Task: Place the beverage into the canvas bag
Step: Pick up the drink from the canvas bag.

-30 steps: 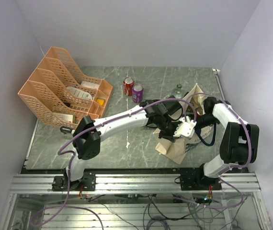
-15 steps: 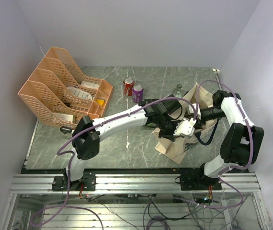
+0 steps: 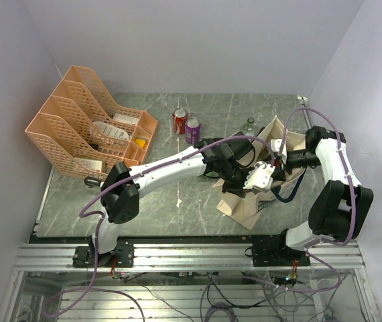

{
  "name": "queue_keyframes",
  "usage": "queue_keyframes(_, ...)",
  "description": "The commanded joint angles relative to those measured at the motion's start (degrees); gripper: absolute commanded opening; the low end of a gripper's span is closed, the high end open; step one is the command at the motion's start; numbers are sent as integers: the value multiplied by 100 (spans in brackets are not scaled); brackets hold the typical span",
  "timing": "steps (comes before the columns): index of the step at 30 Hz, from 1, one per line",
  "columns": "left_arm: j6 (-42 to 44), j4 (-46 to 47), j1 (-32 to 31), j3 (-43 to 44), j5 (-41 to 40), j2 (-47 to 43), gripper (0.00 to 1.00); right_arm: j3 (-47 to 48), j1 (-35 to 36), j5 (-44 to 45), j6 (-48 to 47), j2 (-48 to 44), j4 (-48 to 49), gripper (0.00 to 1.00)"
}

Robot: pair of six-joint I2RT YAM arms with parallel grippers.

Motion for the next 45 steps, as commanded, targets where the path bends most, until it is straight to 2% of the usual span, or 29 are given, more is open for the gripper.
queue_keyframes(1,-134,130,54,153,-271,-57,7,349,-48,-902,590,-313,-56,0)
queue_keyframes(8,-297,262,49,291,-312,-11,10,127,-63,-1032,1070,-573,146,0)
queue_keyframes(11,-457,324,54,305,-378,-36,22,155,-108,-1048,1513,-627,376,0)
queue_keyframes(15,-665,428,52,338,-426,-65,40,272,-172,-1094,1548,-685,284,0)
queue_keyframes(17,-805,494,54,404,-499,-72,52,327,-189,-1134,1661,-735,294,0)
queue_keyframes(19,-917,564,54,496,-578,-93,59,395,-198,-1174,1772,-803,290,0)
queue_keyframes(22,-1136,707,84,623,-684,-148,63,491,-224,-1203,1986,-927,306,0)
queue_keyframes(26,-1426,899,114,703,-956,-269,65,591,-248,-1253,3051,-1173,927,0)
queue_keyframes(30,-1625,1068,115,759,-1599,-428,68,635,-248,-1308,3949,-1425,1554,0)
queue_keyframes(34,-1753,1162,114,805,-2065,-648,78,697,-248,-1341,4629,-1645,1979,0)
queue_keyframes(38,-1874,1207,115,858,-2370,-869,84,845,-248,-1349,5453,-1824,2517,0)
queue_keyframes(45,-2282,1466,160,949,-2925,-1111,92,883,-220,-1197,8092,-2166,4305,0)
